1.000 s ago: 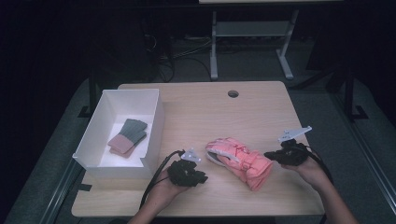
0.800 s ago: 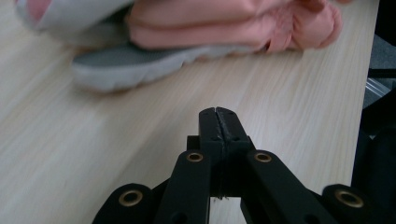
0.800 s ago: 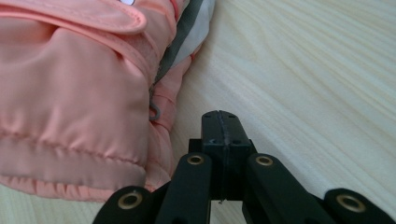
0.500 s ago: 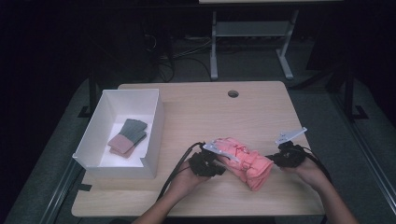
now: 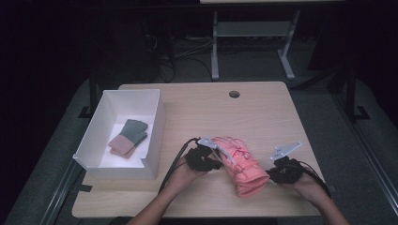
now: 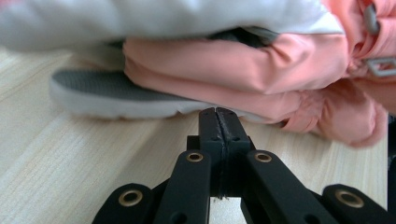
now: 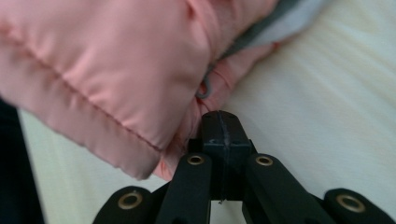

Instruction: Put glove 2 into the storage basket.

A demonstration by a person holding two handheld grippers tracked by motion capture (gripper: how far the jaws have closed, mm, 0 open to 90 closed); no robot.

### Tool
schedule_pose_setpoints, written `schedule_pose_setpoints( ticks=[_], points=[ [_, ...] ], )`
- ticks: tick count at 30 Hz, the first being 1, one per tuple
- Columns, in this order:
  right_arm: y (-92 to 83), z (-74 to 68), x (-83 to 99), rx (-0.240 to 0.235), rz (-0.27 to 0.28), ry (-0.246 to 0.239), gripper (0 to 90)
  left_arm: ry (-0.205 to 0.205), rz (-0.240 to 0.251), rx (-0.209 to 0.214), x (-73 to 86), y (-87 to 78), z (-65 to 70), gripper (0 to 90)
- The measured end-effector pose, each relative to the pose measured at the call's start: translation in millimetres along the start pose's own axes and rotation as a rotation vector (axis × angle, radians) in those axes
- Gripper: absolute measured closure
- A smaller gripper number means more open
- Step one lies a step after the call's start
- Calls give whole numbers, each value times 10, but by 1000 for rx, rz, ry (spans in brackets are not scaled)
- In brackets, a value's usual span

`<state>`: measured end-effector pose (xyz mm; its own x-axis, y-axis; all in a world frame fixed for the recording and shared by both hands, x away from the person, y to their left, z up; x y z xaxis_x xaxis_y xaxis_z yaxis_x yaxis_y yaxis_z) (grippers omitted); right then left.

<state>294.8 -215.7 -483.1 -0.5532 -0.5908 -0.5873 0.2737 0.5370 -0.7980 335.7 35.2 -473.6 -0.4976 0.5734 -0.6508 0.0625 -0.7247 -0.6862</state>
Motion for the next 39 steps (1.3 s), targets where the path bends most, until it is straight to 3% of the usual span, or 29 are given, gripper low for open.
schedule_pose_setpoints(
  ticks=[10, 17, 25, 39],
  points=[
    [97, -305, -178, -59, 19, -70, 900, 12, 6, 18, 12, -73, -70, 896],
    [187, -433, -252, -86, 22, -100, 900, 22, 16, 35, -29, -36, -87, 896],
    [304, -578, -362, -128, 30, -121, 900, 9, 16, 36, 6, -82, -128, 896],
    [561, -812, -629, -137, 32, -193, 900, -48, 18, 4, 102, -262, -397, 896]
  ],
)
Point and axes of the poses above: each handheld gripper's, and its own axes: y roughly forward along the jaws, x roughly out of its underside, z roughly to its right, the point moved 4 cm from there along y, roughly forward along the jaws, and after that the axes turned 5 degrees about x, right-handed, at the moved point
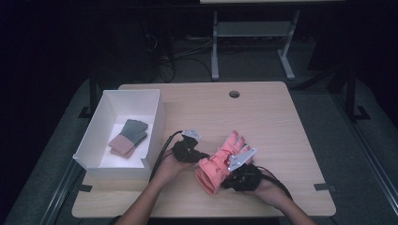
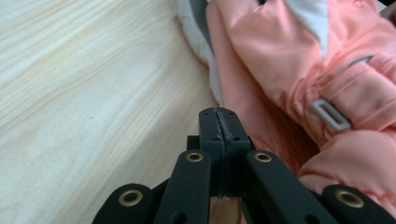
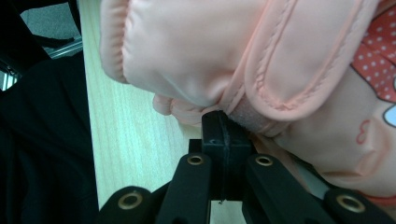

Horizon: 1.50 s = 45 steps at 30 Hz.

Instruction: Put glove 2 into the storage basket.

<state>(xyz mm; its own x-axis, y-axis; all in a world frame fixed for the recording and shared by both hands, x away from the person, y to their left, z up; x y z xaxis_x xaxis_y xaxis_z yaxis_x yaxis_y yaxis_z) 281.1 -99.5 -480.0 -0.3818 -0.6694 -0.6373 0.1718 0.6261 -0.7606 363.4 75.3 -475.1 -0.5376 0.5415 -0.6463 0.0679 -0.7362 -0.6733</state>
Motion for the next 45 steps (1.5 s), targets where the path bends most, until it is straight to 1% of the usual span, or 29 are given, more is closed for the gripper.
schedule_pose_setpoints(
  ticks=[1, 2, 3, 5, 6, 7, 8, 10, 11, 13, 17, 19, 20, 21, 22, 23, 24, 25, 27, 28, 30, 33, 35, 38, 39, 41, 43, 45],
  points=[
    [-11, 7, 6, 9, 0, -7, 900, 1, -7, -5, 4, -1, -2, 896],
    [-34, 15, 14, 9, 5, -5, 900, 0, -12, -19, 4, -6, -6, 896],
    [-67, 10, 17, 8, 17, 21, 900, 1, -11, -35, 3, -16, -10, 890],
    [-150, 36, 39, 17, 37, 35, 900, -2, 3, -63, -6, -47, -23, 865],
    [-190, 56, 55, 25, 50, 37, 900, -5, 9, -69, -15, -66, -27, 853],
    [-229, 63, 72, 26, 59, 50, 900, -11, 19, -72, -26, -85, -32, 836],
    [-261, 83, 97, 34, 63, 51, 900, -20, 31, -75, -39, -105, -38, 807],
    [-314, 105, 147, 39, 70, 64, 899, -30, 45, -84, -60, -129, -48, 718],
    [-334, 116, 174, 46, 71, 65, 873, -37, 43, -90, -67, -134, -56, 664],
    [-368, 131, 230, 51, 61, 71, 800, -41, 39, -94, -71, -143, -72, 589],
    [-462, 135, 337, 88, 51, 77, 621, -54, 58, -117, -97, -187, -87, 459],
    [-514, 127, 390, 104, 52, 103, 534, -41, 62, -122, -140, -229, -87, 409],
    [-531, 136, 421, 124, 60, 102, 455, -46, 63, -122, -164, -256, -81, 374],
    [-546, 140, 449, 144, 61, 116, 402, -43, 76, -114, -193, -282, -67, 356],
    [-556, 144, 477, 148, 59, 132, 368, -35, 75, -111, -221, -317, -53, 335],
    [-565, 151, 501, 162, 64, 142, 313, -34, 80, -108, -251, -341, -36, 301],
    [-571, 167, 522, 178, 67, 151, 262, -26, 73, -102, -278, -367, -19, 274],
    [-578, 175, 538, 184, 65, 169, 229, -21, 74, -92, -306, -384, 2, 255],
    [-582, 215, 550, 218, 71, 179, 159, -19, 68, -71, -355, -406, 46, 211],
    [-583, 237, 546, 233, 75, 186, 139, -8, 67, -62, -376, -412, 68, 197],
    [-576, 268, 552, 258, 83, 197, 134, -1, 65, -44, -418, -412, 112, 168],
    [-557, 287, 573, 271, 74, 198, 117, 14, 61, -37, -489, -385, 177, 156],
    [-551, 294, 574, 271, 71, 199, 117, 27, 51, -29, -537, -354, 216, 150],
    [-555, 299, 576, 281, 71, 201, 117, 53, 33, -19, -607, -271, 266, 148],
    [-556, 298, 576, 283, 77, 207, 117, 58, 28, -15, -629, -238, 286, 148],
    [-566, 311, 585, 288, 69, 201, 117, 62, 19, -7, -665, -179, 319, 147],
    [-570, 327, 593, 289, 70, 202, 117, 73, 5, -8, -690, -116, 336, 146],
    [-574, 335, 599, 290, 70, 206, 117, 73, -11, -5, -711, -51, 343, 145]
  ],
)
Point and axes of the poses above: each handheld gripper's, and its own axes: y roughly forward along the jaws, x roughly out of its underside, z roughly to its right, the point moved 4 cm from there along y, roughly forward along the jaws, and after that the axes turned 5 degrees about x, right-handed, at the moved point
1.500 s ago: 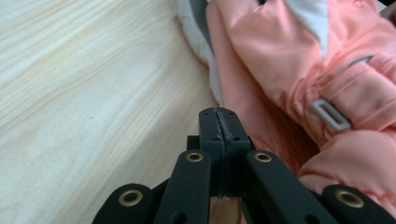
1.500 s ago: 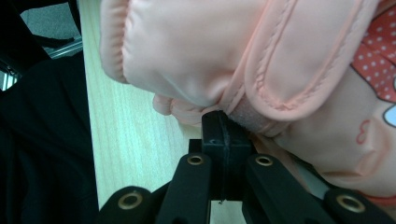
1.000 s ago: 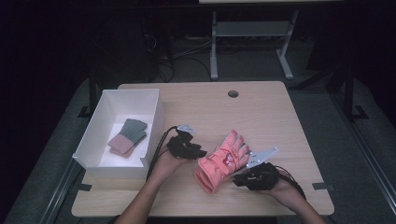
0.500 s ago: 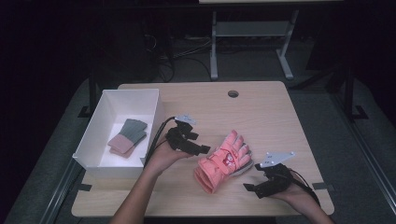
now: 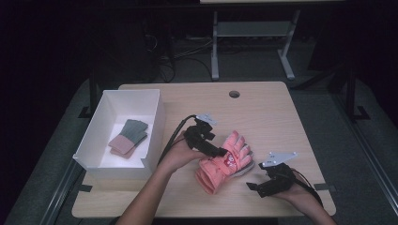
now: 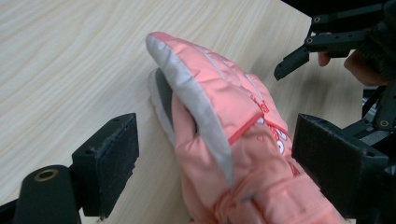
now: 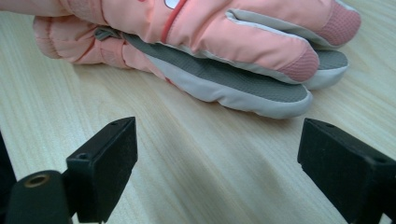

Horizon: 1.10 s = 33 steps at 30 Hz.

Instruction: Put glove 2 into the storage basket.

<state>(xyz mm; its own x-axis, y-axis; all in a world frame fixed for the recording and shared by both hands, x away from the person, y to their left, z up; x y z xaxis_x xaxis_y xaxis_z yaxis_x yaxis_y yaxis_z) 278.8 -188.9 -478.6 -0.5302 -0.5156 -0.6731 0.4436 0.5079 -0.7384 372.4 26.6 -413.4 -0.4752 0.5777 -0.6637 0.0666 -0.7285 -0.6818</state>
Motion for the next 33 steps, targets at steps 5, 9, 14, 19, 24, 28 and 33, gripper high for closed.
schedule_pose_setpoints(
  ticks=[5, 9, 14, 19, 24, 28, 33],
  points=[
    [-1, 4, -3, 0, -1, 0, 117, 0, -32, 8, -7, 152, -16, 142],
    [-4, 5, -1, 5, 0, 5, 117, -1, -78, 24, 54, 287, -20, 141],
    [-3, 10, -2, 10, -1, -4, 117, 3, -137, 34, 146, 433, -13, 139],
    [3, 0, -2, 7, -5, -5, 120, -42, -193, 51, 244, 541, -14, 133],
    [-6, 3, -6, 13, 0, -10, 120, -107, -213, 95, 327, 633, -49, 131],
    [-6, -3, -9, 12, -2, -7, 120, -132, -223, 121, 348, 655, -67, 140],
    [9, -1, -9, 13, -6, -5, 120, -105, -251, 121, 333, 667, -27, 232]
  ],
)
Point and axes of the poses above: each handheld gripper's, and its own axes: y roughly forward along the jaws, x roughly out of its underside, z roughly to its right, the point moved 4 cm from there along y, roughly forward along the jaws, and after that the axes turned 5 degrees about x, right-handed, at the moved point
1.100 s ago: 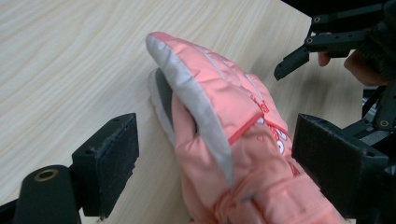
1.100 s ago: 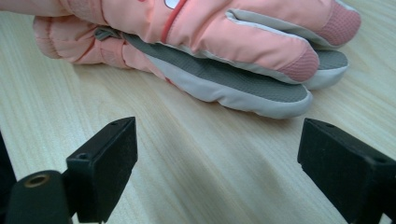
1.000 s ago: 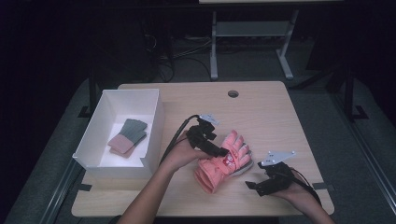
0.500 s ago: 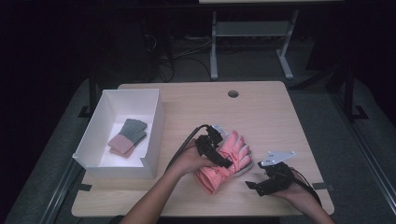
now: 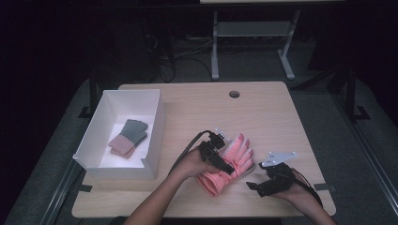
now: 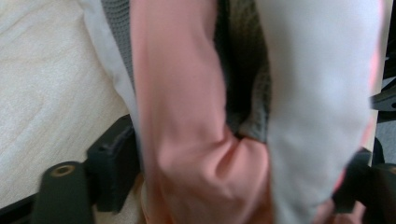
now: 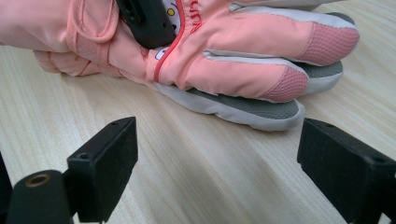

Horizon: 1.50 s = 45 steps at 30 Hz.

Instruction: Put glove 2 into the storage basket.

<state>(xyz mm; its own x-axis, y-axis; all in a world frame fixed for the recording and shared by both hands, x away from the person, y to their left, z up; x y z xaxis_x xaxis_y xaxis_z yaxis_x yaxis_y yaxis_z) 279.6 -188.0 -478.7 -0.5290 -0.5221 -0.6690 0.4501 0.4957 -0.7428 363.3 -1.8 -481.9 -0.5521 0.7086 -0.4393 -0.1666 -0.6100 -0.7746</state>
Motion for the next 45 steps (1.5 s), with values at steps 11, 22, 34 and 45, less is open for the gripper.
schedule_pose_setpoints(
  ticks=[11, 22, 34, 45],
  points=[
    [0, 4, 4, -2, -2, 7, 120, -2, 0, 26, 7, -27, 52, 556],
    [8, 25, 11, -3, 0, 2, 120, 13, 54, 46, 22, -176, 109, 596],
    [-10, 31, 1, 1, 10, 5, 120, 22, 127, 15, 13, -498, 119, 596],
    [-4, 43, -2, -8, 7, 12, 120, 9, 156, -49, -57, -892, 160, 593]
  ],
)
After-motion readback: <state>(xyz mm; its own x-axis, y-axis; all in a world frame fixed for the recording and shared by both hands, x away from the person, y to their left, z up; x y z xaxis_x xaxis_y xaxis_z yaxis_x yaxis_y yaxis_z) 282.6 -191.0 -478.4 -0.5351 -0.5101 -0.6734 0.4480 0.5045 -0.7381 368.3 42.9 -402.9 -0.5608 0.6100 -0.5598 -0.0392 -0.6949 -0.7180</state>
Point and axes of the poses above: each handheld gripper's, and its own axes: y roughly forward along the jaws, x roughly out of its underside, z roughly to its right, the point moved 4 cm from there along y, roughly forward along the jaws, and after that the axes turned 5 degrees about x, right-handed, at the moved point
